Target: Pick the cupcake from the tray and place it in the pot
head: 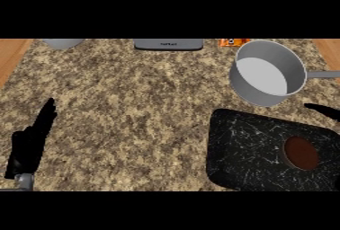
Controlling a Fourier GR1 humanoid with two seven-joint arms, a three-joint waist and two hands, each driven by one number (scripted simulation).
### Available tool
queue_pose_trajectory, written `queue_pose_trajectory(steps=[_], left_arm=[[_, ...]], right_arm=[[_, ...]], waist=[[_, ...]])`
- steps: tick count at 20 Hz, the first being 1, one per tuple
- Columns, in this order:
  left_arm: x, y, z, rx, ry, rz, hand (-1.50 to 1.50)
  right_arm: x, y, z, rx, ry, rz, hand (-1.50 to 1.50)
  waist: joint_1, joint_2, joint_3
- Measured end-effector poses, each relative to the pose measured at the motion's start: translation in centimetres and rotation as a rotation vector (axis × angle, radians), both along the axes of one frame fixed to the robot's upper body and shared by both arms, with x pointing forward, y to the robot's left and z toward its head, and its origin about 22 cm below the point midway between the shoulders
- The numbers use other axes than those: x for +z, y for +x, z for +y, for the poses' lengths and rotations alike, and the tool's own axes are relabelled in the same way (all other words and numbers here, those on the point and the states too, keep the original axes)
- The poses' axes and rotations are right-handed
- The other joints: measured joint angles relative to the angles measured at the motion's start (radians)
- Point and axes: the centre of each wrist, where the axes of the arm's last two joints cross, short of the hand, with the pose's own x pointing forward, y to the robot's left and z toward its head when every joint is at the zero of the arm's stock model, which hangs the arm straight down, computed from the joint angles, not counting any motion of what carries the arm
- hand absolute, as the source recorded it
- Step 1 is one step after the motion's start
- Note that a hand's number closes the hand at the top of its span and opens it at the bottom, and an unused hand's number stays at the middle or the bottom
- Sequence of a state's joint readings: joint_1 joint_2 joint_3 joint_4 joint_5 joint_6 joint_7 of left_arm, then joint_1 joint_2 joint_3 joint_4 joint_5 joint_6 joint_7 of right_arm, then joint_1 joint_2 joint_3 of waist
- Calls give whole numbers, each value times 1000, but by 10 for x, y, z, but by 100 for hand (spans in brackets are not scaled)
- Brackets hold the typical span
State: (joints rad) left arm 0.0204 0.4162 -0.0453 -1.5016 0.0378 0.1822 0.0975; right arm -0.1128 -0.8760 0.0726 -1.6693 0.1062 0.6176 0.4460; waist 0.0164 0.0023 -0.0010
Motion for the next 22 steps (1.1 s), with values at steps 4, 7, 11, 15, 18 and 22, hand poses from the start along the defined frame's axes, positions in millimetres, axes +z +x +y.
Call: queue_pose_trajectory(steps=[4, 7, 11, 15, 18, 22], left_arm=[[7, -3, 9, 6, 4, 1, 0], [9, -2, 8, 13, 4, 1, 0], [7, -4, 8, 10, 0, 0, 0], [9, 0, 6, 20, 0, 1, 0], [6, -4, 13, 16, 3, -3, 0], [9, 2, 13, 11, 5, -1, 0]], right_arm=[[-10, 7, 17, 11, -31, 47, -150], [-15, 11, 23, 14, -70, 69, -150], [-24, 15, 33, 19, -106, 90, -150], [-31, 20, 31, 19, -128, 112, -150], [-39, 25, 38, 15, -142, 134, -150], [-48, 28, 40, 8, -158, 146, -150]], waist=[[-6, -1, 0], [-9, -2, 1], [-12, -2, 1], [-12, -2, 1], [-12, -2, 1], [-14, -2, 1]])
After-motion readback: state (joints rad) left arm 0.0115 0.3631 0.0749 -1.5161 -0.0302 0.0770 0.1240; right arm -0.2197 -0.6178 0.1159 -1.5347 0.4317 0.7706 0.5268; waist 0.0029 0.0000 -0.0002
